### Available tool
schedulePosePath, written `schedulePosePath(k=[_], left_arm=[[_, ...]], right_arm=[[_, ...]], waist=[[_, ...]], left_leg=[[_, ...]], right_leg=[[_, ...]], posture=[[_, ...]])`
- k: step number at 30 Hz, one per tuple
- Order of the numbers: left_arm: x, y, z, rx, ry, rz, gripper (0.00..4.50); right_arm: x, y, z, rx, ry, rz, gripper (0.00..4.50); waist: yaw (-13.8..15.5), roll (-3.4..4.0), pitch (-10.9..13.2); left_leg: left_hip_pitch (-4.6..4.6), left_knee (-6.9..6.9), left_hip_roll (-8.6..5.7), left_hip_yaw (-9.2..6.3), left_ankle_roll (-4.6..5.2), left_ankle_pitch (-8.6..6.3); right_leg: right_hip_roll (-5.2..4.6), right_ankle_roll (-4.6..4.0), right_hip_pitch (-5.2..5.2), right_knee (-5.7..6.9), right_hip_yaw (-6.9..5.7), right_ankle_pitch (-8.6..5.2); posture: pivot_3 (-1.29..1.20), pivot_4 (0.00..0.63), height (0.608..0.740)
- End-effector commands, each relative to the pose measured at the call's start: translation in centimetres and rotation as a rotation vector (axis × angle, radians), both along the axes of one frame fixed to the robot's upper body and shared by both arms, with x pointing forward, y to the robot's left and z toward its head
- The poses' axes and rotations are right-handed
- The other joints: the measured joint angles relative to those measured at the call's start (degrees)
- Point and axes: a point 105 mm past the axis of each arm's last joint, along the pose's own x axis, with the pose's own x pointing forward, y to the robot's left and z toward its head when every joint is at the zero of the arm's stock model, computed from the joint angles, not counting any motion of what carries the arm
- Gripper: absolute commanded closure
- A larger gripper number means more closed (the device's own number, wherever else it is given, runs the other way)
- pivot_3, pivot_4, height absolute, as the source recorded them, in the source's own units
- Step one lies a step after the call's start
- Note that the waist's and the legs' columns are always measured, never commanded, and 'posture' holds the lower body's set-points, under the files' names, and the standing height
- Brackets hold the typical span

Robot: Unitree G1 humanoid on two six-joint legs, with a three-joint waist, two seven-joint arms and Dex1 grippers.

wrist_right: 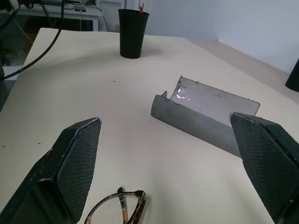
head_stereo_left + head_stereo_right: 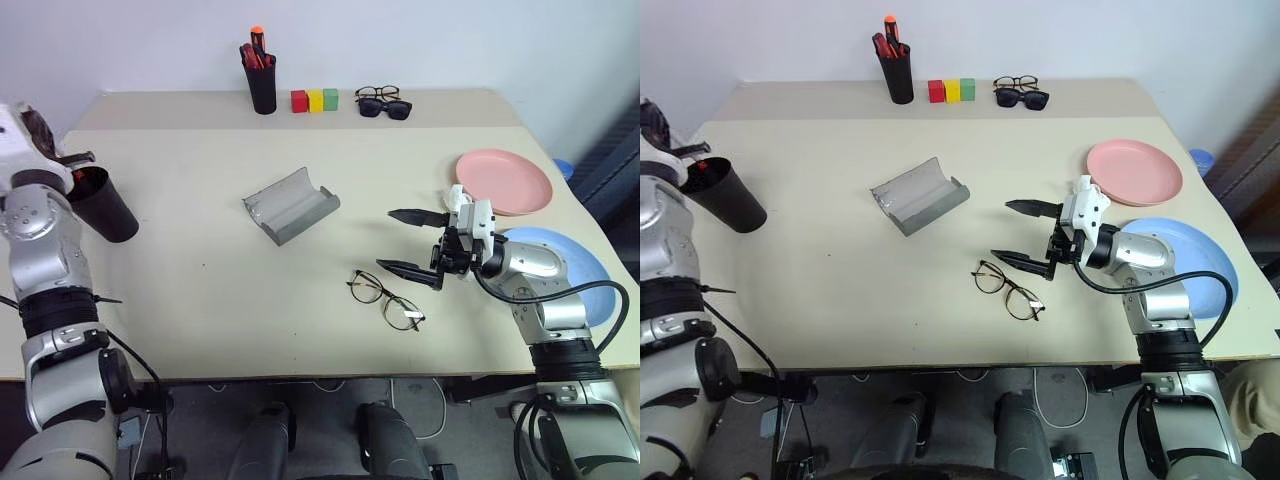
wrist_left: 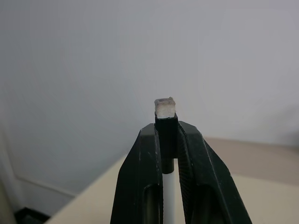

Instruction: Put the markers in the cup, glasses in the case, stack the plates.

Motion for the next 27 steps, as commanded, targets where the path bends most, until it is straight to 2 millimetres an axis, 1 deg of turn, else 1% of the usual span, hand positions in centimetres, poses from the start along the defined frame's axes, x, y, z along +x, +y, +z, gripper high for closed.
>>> schedulePosePath(k=[1,6,8,9,10,11,13,14,15,17,19,20,21,22,23,24,25,26,27], left_arm=[[-0.5,-0.5,0.7,0.014,-0.025,-0.003,4.44],[-0.8,-1.5,-1.3,0.017,0.020,-0.016,4.44],[-1.0,-1.7,-2.3,0.034,0.070,-0.019,4.44],[-1.0,-2.0,-2.6,0.076,0.103,-0.034,3.59],[-1.0,-2.2,-2.8,0.130,0.130,-0.046,3.21],[-1.0,-2.3,-3.1,0.147,0.143,-0.053,2.71],[-1.3,-2.3,-3.0,0.120,0.113,-0.049,1.77],[-1.4,-2.3,-2.8,0.103,0.091,-0.050,1.16],[-1.5,-2.4,-2.6,0.095,0.070,-0.055,0.73],[-1.5,-3.3,-1.8,0.075,0.026,-0.084,0.73],[-1.2,-4.7,-0.8,0.044,0.010,-0.139,0.73],[-0.8,-5.8,-0.2,0.027,0.021,-0.192,0.73],[0.0,-8.1,0.4,0.038,0.085,-0.324,0.73],[0.4,-10.6,0.8,0.068,0.148,-0.472,0.73],[0.5,-13.8,1.4,0.133,0.200,-0.655,0.73],[0.2,-16.3,1.7,0.190,0.239,-0.808,0.73],[0.0,-17.8,1.8,0.169,0.268,-0.902,0.73],[0.0,-18.8,1.4,0.141,0.323,-0.970,0.73],[0.1,-20.4,-0.1,0.176,0.438,-1.043,0.73]], right_arm=[[-0.4,-0.1,1.3,0.013,-0.054,0.005,0.00],[-0.6,-0.1,1.2,0.012,-0.050,0.004,0.00],[-0.6,-0.1,1.2,0.012,-0.049,0.004,0.00],[-0.6,-0.1,1.2,0.011,-0.049,0.004,0.00],[-0.6,-0.1,1.2,0.011,-0.048,0.003,0.00],[-0.6,-0.1,1.2,0.011,-0.048,0.002,0.00],[-0.6,-0.2,1.3,0.010,-0.048,0.000,0.00],[-0.6,-0.2,1.3,0.010,-0.048,-0.001,0.00],[-0.5,-0.2,1.3,0.009,-0.048,-0.002,0.00],[-0.5,-0.3,1.3,0.008,-0.048,-0.007,0.00],[-0.4,-0.4,1.3,0.008,-0.048,-0.014,0.00],[-0.4,-0.5,1.3,0.007,-0.045,-0.019,0.00],[-0.4,-0.7,1.3,0.005,-0.038,-0.028,0.00],[-0.4,-0.9,1.2,0.003,-0.031,-0.037,0.00],[-0.5,-1.2,1.1,-0.005,-0.019,-0.050,0.00],[-0.5,-1.4,0.9,-0.017,-0.007,-0.062,0.00],[-0.7,-1.7,0.7,-0.028,0.003,-0.071,0.00],[-0.8,-2.0,0.6,-0.035,0.014,-0.080,0.00],[-1.1,-2.5,0.3,-0.045,0.024,-0.101,0.00]], waist=[[-0.01,0.00,0.00],[-0.13,0.00,0.00],[-0.08,0.00,0.00],[-0.08,0.00,0.00],[-0.05,0.00,0.00],[-0.01,0.00,0.00],[0.04,0.00,0.00],[0.10,0.00,0.00],[0.18,0.00,0.00],[0.21,0.00,0.00],[0.25,0.00,0.00],[0.26,-0.01,0.00],[0.26,-0.02,0.01],[0.32,-0.05,0.03],[0.34,-0.06,0.04],[0.39,-0.06,0.04],[0.39,-0.05,0.03],[0.19,-0.03,0.02],[0.09,-0.01,0.01]], left_leg=[[0.00,0.00,0.00,0.00,0.00,0.00],[0.00,-0.01,0.01,0.00,0.00,0.00],[0.00,-0.01,0.01,0.00,0.00,0.00],[0.00,-0.01,0.01,0.00,0.00,0.00],[0.00,-0.01,0.01,0.00,0.00,0.00],[0.00,-0.01,0.01,0.00,0.00,0.00],[0.00,-0.01,0.01,0.01,0.00,0.00],[0.00,0.00,0.01,0.01,0.00,0.00],[-0.01,-0.01,0.01,0.00,0.00,0.00],[-0.02,0.00,0.01,-0.01,0.00,0.00],[-0.02,0.00,0.00,-0.01,-0.01,-0.01],[-0.02,0.00,0.00,-0.01,-0.01,-0.01],[-0.03,0.00,0.00,-0.02,-0.01,-0.01],[-0.05,0.02,0.00,-0.04,-0.01,0.00],[-0.07,0.03,-0.01,-0.07,-0.01,0.00],[-0.08,0.03,-0.01,-0.08,0.00,0.00],[-0.11,0.05,-0.04,-0.08,-0.01,0.00],[-0.13,0.04,-0.06,-0.05,-0.01,0.00],[-0.10,0.02,-0.07,-0.01,0.00,-0.01]], right_leg=[[0.00,0.00,0.00,0.00,0.00,0.00],[0.00,0.00,-0.01,0.00,0.00,0.00],[0.00,-0.01,-0.01,0.00,0.01,0.00],[0.00,-0.01,-0.01,0.00,0.01,0.00],[0.00,-0.01,-0.01,0.00,0.01,0.00],[0.00,-0.01,-0.01,0.00,0.01,0.00],[0.00,-0.02,-0.01,-0.01,0.01,0.00],[0.00,-0.02,-0.01,-0.02,0.01,0.00],[0.00,-0.03,0.00,-0.04,0.01,0.00],[-0.01,-0.03,0.00,-0.06,0.01,0.00],[-0.03,-0.03,0.01,-0.08,0.00,0.01],[-0.03,-0.03,0.02,-0.08,0.00,0.01],[-0.03,-0.02,0.02,-0.07,0.00,0.01],[-0.02,-0.02,0.03,-0.06,-0.02,0.00],[-0.02,-0.02,0.03,-0.05,-0.04,0.00],[0.00,-0.02,0.03,-0.07,-0.05,0.00],[0.00,-0.01,0.04,-0.11,-0.05,-0.01],[-0.02,-0.01,0.08,-0.18,-0.03,-0.02],[-0.07,-0.01,0.09,-0.22,0.00,-0.03]], posture=[[0.00,0.150,0.740],[0.00,0.150,0.740],[0.00,0.150,0.740],[0.00,0.150,0.740],[0.00,0.150,0.740],[0.00,0.150,0.740],[0.00,0.150,0.740],[0.00,0.150,0.740],[0.00,0.150,0.740],[0.00,0.150,0.740],[0.00,0.150,0.740],[0.00,0.150,0.740],[0.00,0.150,0.740],[0.00,0.150,0.740],[0.00,0.150,0.740],[0.00,0.150,0.740],[0.00,0.150,0.740],[0.00,0.150,0.740],[0.00,0.150,0.740]])
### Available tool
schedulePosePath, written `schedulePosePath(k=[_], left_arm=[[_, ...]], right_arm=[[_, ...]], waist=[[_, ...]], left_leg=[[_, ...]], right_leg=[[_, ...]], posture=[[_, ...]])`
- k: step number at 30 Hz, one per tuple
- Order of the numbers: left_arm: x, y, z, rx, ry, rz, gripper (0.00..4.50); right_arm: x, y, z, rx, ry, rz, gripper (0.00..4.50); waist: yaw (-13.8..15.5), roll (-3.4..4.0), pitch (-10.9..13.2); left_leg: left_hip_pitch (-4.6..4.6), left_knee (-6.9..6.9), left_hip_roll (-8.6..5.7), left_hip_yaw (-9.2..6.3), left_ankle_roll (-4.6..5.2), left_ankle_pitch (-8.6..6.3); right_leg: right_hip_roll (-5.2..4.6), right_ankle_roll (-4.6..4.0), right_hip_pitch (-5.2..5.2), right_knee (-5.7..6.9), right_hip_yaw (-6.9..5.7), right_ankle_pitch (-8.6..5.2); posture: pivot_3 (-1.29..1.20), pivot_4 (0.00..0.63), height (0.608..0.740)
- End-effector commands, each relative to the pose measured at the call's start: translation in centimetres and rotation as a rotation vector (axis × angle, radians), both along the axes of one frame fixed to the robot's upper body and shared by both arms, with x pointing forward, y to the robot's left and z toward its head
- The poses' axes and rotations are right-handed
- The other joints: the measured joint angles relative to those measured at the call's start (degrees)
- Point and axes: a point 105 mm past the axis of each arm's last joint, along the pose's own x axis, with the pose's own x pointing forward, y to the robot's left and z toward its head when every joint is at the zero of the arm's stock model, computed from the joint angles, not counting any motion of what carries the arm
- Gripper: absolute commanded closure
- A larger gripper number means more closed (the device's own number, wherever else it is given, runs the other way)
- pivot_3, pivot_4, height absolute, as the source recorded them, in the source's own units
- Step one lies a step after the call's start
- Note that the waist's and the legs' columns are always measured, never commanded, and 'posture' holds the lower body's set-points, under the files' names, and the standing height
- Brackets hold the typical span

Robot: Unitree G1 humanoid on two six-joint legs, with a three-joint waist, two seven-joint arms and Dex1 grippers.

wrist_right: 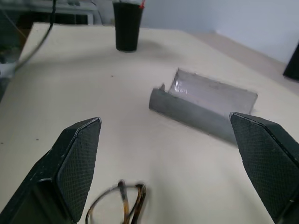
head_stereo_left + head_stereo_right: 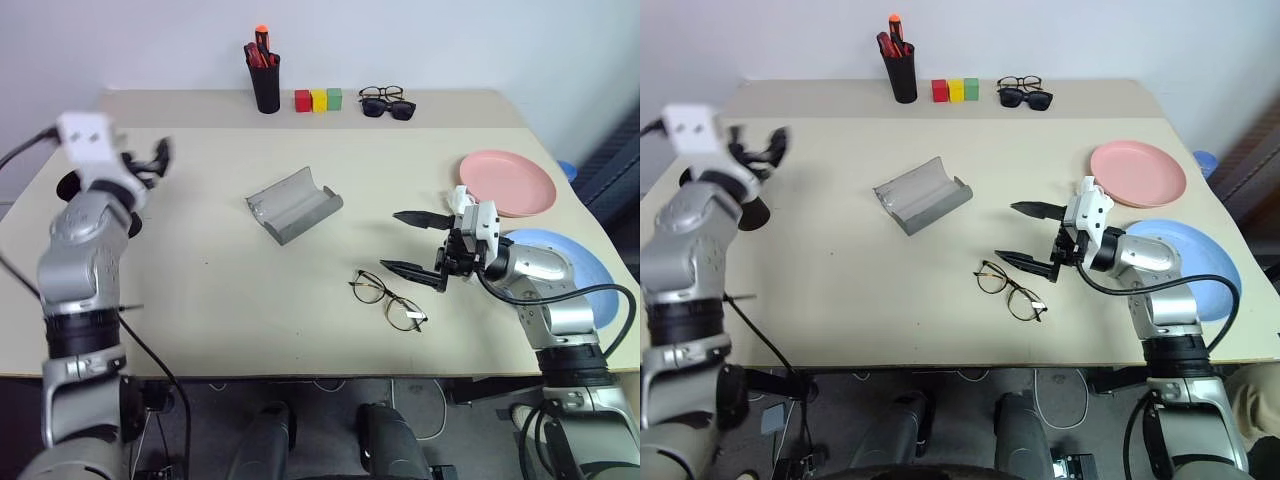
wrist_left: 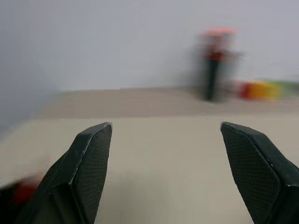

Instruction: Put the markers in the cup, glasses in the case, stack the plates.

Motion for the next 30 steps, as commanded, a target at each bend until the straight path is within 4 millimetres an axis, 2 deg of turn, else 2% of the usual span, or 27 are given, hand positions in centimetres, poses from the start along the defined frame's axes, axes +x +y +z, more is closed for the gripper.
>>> schedulePosePath(k=[1,2,3,7,9,14,17,22,23,27,30], left_arm=[[-0.5,-5.0,-3.2,0.122,0.244,-0.266,0.73],[-0.2,-6.0,-5.3,0.199,0.346,-0.305,0.73],[0.1,-6.9,-6.5,0.232,0.416,-0.329,0.73],[0.9,-8.6,-8.5,0.276,0.549,-0.343,0.73],[1.8,-9.2,-10.4,0.326,0.615,-0.277,0.73],[2.8,-11.0,-12.2,0.368,0.646,-0.237,0.73],[3.1,-12.1,-12.9,0.383,0.658,-0.233,1.58],[3.7,-14.0,-13.0,0.382,0.652,-0.261,4.15],[3.8,-14.1,-12.9,0.383,0.648,-0.267,4.47],[3.6,-14.5,-12.1,0.396,0.599,-0.327,4.47],[2.2,-14.6,-11.5,0.419,0.538,-0.472,4.47]], right_arm=[[-0.9,-1.4,0.8,-0.014,-0.025,-0.050,0.00],[-1.2,-2.0,0.5,-0.024,-0.019,-0.076,0.00],[-1.5,-2.5,0.4,-0.029,-0.017,-0.100,0.00],[-2.2,-3.2,0.3,-0.035,-0.020,-0.149,0.00],[-2.7,-3.6,0.4,-0.030,-0.031,-0.186,0.00],[-3.5,-3.8,0.5,-0.025,-0.036,-0.226,0.00],[-3.8,-4.1,0.4,-0.024,-0.034,-0.244,0.00],[-3.9,-4.5,0.3,-0.027,-0.034,-0.265,0.00],[-4.0,-4.5,0.2,-0.027,-0.034,-0.267,0.00],[-4.2,-4.7,0.1,-0.034,-0.033,-0.267,0.00],[-4.5,-5.0,-0.1,-0.052,-0.023,-0.260,0.00]], waist=[[-0.14,0.02,-0.01],[-0.23,0.06,-0.03],[-0.32,0.10,-0.04],[-0.83,0.07,0.03],[-0.49,0.07,0.03],[0.01,0.06,0.03],[0.09,0.04,0.04],[0.09,0.04,0.04],[0.07,0.03,0.05],[-0.09,0.03,0.05],[-0.23,0.04,0.05]], left_leg=[[0.01,-0.02,0.00,0.03,0.00,0.00],[0.04,-0.04,-0.01,0.03,0.01,0.00],[0.08,-0.07,-0.01,0.05,0.01,0.00],[0.09,-0.05,0.12,0.07,0.02,0.00],[0.07,-0.04,0.17,0.08,0.02,0.00],[0.02,-0.04,0.11,0.07,0.01,0.00],[-0.02,-0.03,0.06,0.07,0.02,0.00],[-0.03,-0.01,0.04,0.07,0.01,0.00],[-0.03,-0.01,0.04,0.08,0.01,0.00],[-0.03,-0.04,0.04,0.08,0.01,0.00],[-0.03,-0.06,0.05,0.10,0.01,0.00]], right_leg=[[-0.01,0.01,0.01,-0.01,0.02,0.00],[-0.01,0.05,0.01,0.01,0.02,-0.02],[-0.01,0.07,0.01,0.06,0.03,-0.04],[0.13,0.20,-0.07,0.14,0.04,-0.12],[0.16,0.19,-0.11,0.14,0.04,-0.12],[0.06,0.22,-0.06,0.02,0.05,-0.14],[0.00,0.23,-0.07,-0.01,0.05,-0.14],[-0.02,0.24,-0.06,-0.02,0.04,-0.15],[-0.03,0.24,-0.06,-0.03,0.04,-0.15],[-0.03,0.25,-0.08,-0.03,0.03,-0.15],[-0.02,0.24,-0.11,-0.03,0.04,-0.14]], posture=[[0.00,0.150,0.740],[0.00,0.150,0.740],[0.00,0.150,0.740],[0.00,0.150,0.740],[0.00,0.150,0.740],[0.00,0.150,0.740],[0.00,0.150,0.740],[0.00,0.150,0.740],[0.00,0.150,0.740],[0.00,0.150,0.740],[0.00,0.150,0.740]])
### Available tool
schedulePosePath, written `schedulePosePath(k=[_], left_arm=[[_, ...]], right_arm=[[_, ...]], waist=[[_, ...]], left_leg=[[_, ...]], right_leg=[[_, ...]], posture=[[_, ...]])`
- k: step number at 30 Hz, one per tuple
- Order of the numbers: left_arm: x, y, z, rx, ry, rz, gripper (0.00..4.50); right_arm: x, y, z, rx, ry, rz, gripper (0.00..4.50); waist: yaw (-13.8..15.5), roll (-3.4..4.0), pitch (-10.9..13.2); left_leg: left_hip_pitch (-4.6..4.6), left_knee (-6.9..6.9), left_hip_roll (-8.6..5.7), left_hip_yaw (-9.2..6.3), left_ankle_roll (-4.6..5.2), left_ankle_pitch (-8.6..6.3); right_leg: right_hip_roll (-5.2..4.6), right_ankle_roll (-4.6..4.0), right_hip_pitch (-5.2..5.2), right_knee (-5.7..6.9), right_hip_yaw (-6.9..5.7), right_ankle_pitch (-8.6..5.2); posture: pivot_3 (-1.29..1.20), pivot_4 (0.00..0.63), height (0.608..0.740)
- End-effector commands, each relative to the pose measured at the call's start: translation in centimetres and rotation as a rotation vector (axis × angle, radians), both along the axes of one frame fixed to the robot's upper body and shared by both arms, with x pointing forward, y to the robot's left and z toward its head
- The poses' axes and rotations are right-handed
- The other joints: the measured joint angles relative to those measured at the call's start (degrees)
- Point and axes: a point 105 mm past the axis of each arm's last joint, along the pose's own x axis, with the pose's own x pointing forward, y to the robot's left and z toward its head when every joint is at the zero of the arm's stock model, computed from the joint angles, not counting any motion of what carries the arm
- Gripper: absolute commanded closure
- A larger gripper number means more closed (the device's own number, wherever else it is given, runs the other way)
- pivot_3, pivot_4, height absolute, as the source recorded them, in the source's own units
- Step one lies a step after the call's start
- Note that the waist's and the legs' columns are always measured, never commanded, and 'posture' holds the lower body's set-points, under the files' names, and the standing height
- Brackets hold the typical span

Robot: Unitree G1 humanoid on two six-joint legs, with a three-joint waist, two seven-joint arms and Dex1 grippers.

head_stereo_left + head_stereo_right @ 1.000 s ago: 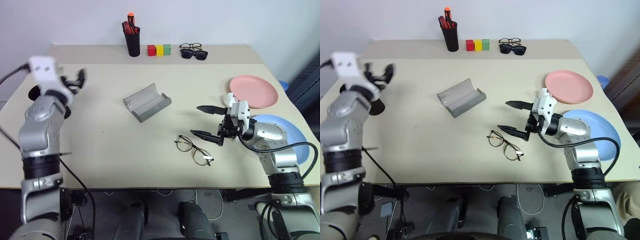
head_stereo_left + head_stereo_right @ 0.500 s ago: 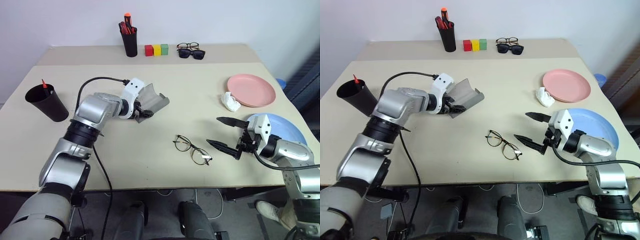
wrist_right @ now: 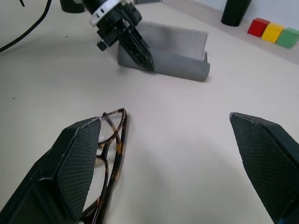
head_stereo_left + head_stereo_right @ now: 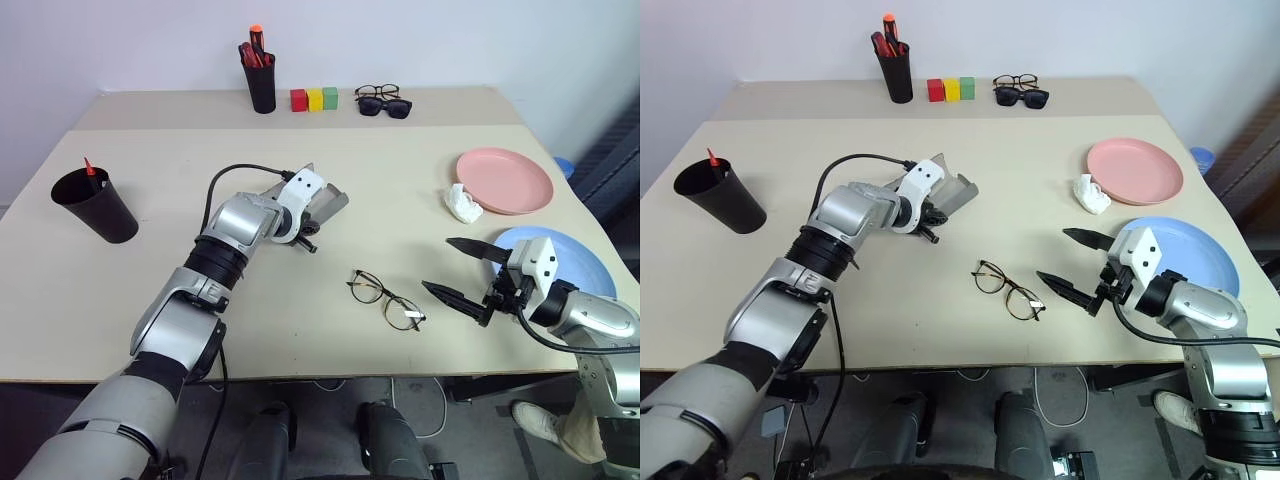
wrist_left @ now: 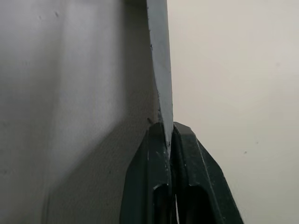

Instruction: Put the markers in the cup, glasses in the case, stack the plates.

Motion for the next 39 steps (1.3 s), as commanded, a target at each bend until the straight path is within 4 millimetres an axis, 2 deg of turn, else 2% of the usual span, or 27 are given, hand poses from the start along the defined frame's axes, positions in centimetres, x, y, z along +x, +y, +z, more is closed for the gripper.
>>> schedulePosePath(k=[1,4,10,15,20,29,34,38,39], left_arm=[[-1.6,-0.2,2.2,-0.039,-0.075,-0.187,4.47],[-4.3,2.0,1.6,0.044,-0.100,-0.388,4.47],[-7.1,6.4,0.0,0.157,-0.046,-0.557,4.47],[-9.2,7.7,-1.1,0.215,-0.004,-0.698,4.47],[-9.4,6.0,-2.3,0.266,-0.012,-0.798,4.47],[-8.0,-0.4,-2.0,0.224,-0.033,-0.756,4.47],[-7.9,-1.9,-1.9,0.207,-0.036,-0.726,4.47],[-7.6,-2.2,-1.8,0.205,-0.043,-0.694,4.47],[-7.5,-2.1,-1.9,0.209,-0.045,-0.682,4.20]], right_arm=[[-0.7,-0.4,1.1,-0.034,-0.041,0.018,0.00],[-1.5,-1.1,0.5,-0.090,-0.011,0.024,0.00],[-2.6,-2.5,0.1,-0.108,0.013,-0.022,0.00],[-3.0,-3.0,0.0,-0.104,0.013,-0.050,0.00],[-3.0,-3.0,-0.1,-0.095,0.013,-0.066,0.00],[-3.3,-3.1,-0.3,-0.095,0.014,-0.087,0.00],[-3.4,-3.2,-0.3,-0.094,0.007,-0.100,0.00],[-3.3,-3.2,-0.4,-0.086,0.017,-0.115,0.00],[-3.1,-3.3,-0.4,-0.082,0.026,-0.125,0.00]], waist=[[0.08,0.00,0.00],[-0.03,0.03,-0.01],[0.40,0.03,-0.01],[0.37,0.03,-0.01],[0.62,0.03,-0.02],[1.66,0.02,-0.02],[1.28,0.03,-0.03],[1.40,0.03,-0.03],[1.45,0.03,-0.03]], left_leg=[[0.00,-0.01,0.01,0.01,0.00,0.00],[0.01,-0.03,0.03,0.03,0.00,0.00],[0.00,0.03,0.12,0.04,0.00,0.00],[-0.02,0.02,0.16,0.07,0.00,-0.01],[-0.04,0.03,0.15,0.05,0.01,-0.01],[-0.10,0.12,0.10,0.05,0.04,-0.01],[-0.03,0.10,0.08,0.07,0.05,-0.02],[0.00,0.13,0.10,0.07,0.05,-0.02],[-0.01,0.13,0.11,0.07,0.05,-0.02]], right_leg=[[0.00,-0.01,0.00,0.00,0.00,0.00],[-0.01,-0.18,-0.01,0.00,0.03,0.09],[-0.03,-0.47,0.04,-0.04,0.03,-0.01],[-0.14,-0.41,0.09,-0.16,0.04,-0.07],[-0.14,-0.52,0.08,-0.15,0.02,0.00],[-0.14,-0.26,0.14,-0.16,0.02,-0.15],[-0.07,-0.23,0.11,-0.09,0.01,-0.16],[-0.08,-0.24,0.14,-0.06,0.01,-0.16],[-0.09,-0.23,0.14,-0.07,0.02,-0.16]], posture=[[0.00,0.150,0.740],[0.00,0.150,0.740],[0.00,0.150,0.740],[0.00,0.150,0.740],[0.00,0.150,0.740],[0.00,0.150,0.740],[0.00,0.150,0.740],[0.00,0.150,0.740],[0.00,0.150,0.740]])
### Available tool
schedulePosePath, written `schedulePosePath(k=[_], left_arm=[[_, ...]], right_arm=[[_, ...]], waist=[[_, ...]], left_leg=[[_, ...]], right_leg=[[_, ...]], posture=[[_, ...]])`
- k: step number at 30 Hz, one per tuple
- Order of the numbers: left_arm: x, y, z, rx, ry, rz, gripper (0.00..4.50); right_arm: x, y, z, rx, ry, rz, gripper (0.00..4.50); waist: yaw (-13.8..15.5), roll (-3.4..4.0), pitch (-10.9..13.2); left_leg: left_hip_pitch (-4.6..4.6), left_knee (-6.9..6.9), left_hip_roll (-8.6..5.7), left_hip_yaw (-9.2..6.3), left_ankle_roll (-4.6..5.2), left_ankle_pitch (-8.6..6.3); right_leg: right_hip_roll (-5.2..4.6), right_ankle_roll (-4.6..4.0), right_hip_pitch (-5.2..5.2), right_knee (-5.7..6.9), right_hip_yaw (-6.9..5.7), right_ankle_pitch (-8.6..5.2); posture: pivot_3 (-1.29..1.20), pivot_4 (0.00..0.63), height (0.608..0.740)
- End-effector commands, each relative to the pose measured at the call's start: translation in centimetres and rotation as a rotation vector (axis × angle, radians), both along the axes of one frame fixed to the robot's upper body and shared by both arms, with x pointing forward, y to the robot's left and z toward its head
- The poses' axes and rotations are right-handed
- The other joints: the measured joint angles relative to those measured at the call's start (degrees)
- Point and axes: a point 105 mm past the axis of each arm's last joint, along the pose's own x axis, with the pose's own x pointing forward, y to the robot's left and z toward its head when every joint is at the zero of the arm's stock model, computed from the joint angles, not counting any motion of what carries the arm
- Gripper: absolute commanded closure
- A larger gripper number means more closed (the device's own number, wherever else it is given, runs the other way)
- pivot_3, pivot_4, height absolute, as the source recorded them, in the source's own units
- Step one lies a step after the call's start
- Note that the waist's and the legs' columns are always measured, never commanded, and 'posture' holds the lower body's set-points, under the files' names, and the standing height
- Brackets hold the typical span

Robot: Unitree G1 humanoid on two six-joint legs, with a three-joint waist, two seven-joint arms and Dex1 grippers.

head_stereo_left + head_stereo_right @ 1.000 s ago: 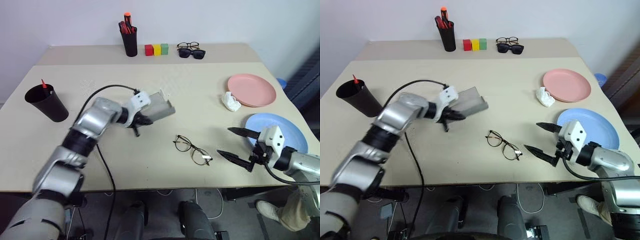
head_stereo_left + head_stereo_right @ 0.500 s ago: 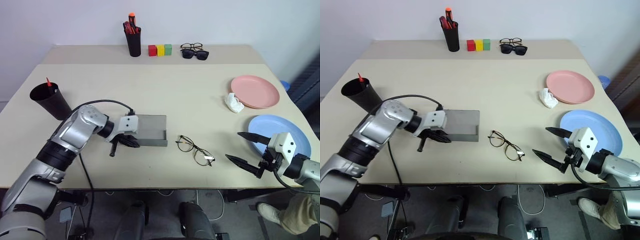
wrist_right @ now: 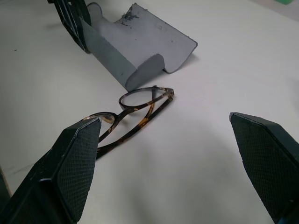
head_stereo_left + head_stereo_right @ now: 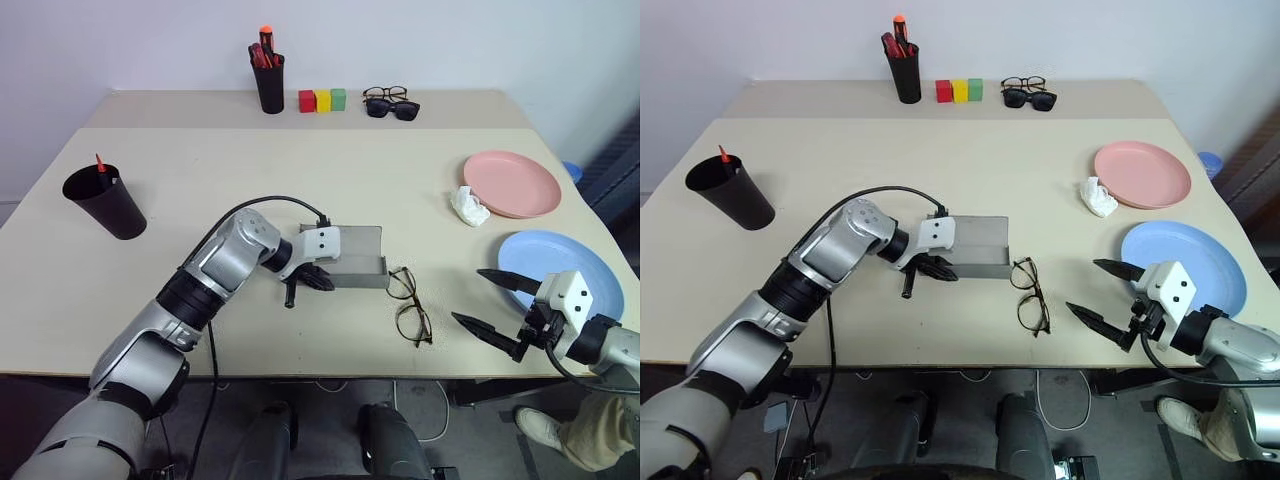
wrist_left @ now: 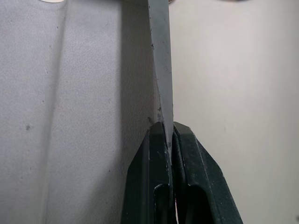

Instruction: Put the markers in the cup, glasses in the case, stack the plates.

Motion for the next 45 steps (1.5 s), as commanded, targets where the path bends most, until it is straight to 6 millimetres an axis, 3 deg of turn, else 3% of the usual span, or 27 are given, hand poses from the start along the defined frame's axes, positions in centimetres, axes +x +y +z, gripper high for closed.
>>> schedulePosePath(k=[1,2,7,10,14,18,24,28,36,44,45], left_arm=[[0.4,-0.2,0.9,0.006,-0.053,0.015,3.89],[0.3,-0.2,0.9,0.003,-0.052,0.008,3.63],[0.7,-0.3,1.5,-0.027,-0.035,0.075,1.26],[0.4,-0.2,2.8,-0.078,-0.043,0.077,1.26],[-1.0,0.3,6.2,-0.245,-0.091,0.017,1.26],[-2.6,2.4,8.2,-0.394,-0.202,-0.006,1.26],[-4.8,6.6,5.0,-0.294,-0.242,-0.044,1.26],[-5.0,8.3,3.5,-0.249,-0.269,-0.010,1.26],[-5.2,8.7,3.5,-0.265,-0.280,0.057,1.26],[-5.5,9.2,4.1,-0.275,-0.295,0.123,1.26],[-5.5,9.3,4.1,-0.274,-0.300,0.129,1.24]], right_arm=[[0.2,0.0,1.3,0.010,-0.046,-0.020,0.00],[0.3,0.0,1.3,0.010,-0.045,-0.028,0.00],[0.5,-0.1,1.3,0.027,-0.028,-0.050,0.00],[0.5,0.1,1.0,0.046,0.022,-0.057,0.00],[0.2,1.0,0.2,0.087,0.151,-0.054,0.00],[-0.1,2.3,-1.5,0.111,0.291,-0.017,0.00],[-0.1,4.4,-2.8,0.158,0.405,0.045,0.00],[0.4,5.6,-3.2,0.193,0.438,0.076,0.00],[2.1,7.3,-3.4,0.202,0.466,0.123,0.00],[3.3,7.2,-3.7,0.184,0.478,0.111,0.00],[3.3,7.1,-3.8,0.179,0.479,0.109,0.25]], waist=[[0.06,0.00,0.00],[0.07,0.00,0.00],[0.10,0.00,0.00],[0.03,0.00,0.00],[-0.13,0.04,0.00],[-0.43,0.09,-0.03],[-0.29,0.10,-0.03],[0.27,0.08,-0.03],[0.10,0.09,-0.03],[0.03,0.09,-0.03],[0.01,0.09,-0.03]], left_leg=[[0.00,0.00,0.00,0.00,0.00,0.00],[0.00,0.00,0.00,0.00,0.00,0.00],[-0.01,-0.01,0.00,0.00,0.00,0.00],[0.00,-0.01,0.00,0.00,0.00,0.00],[-0.03,-0.04,0.06,-0.02,0.00,0.00],[0.00,-0.09,0.10,-0.02,0.00,0.00],[0.01,-0.07,0.11,0.05,-0.01,-0.01],[-0.05,-0.07,0.11,0.04,-0.02,-0.01],[-0.11,-0.11,0.10,0.04,-0.01,-0.02],[-0.11,-0.12,0.12,0.05,0.00,-0.02],[-0.11,-0.11,0.12,0.05,0.00,-0.02]], right_leg=[[0.00,0.00,0.00,0.00,0.00,0.00],[0.00,0.00,0.00,0.00,0.00,0.00],[0.00,0.00,-0.01,0.00,0.00,0.00],[0.00,0.00,-0.01,0.00,0.00,0.00],[0.00,-0.02,-0.06,0.00,0.01,0.00],[-0.01,-0.05,-0.08,-0.01,0.01,0.01],[-0.03,-0.13,-0.07,-0.04,0.04,0.04],[-0.06,-0.15,-0.07,-0.14,0.03,0.03],[-0.07,-0.18,-0.10,-0.26,0.01,0.06],[-0.04,-0.17,-0.12,-0.22,0.00,0.06],[-0.04,-0.16,-0.12,-0.21,0.00,0.05]], posture=[[0.00,0.150,0.740],[0.00,0.150,0.740],[0.00,0.150,0.740],[0.00,0.150,0.740],[0.00,0.150,0.740],[0.00,0.150,0.740],[0.00,0.150,0.740],[0.00,0.150,0.740],[0.00,0.150,0.740],[0.00,0.150,0.740],[0.00,0.150,0.740]])
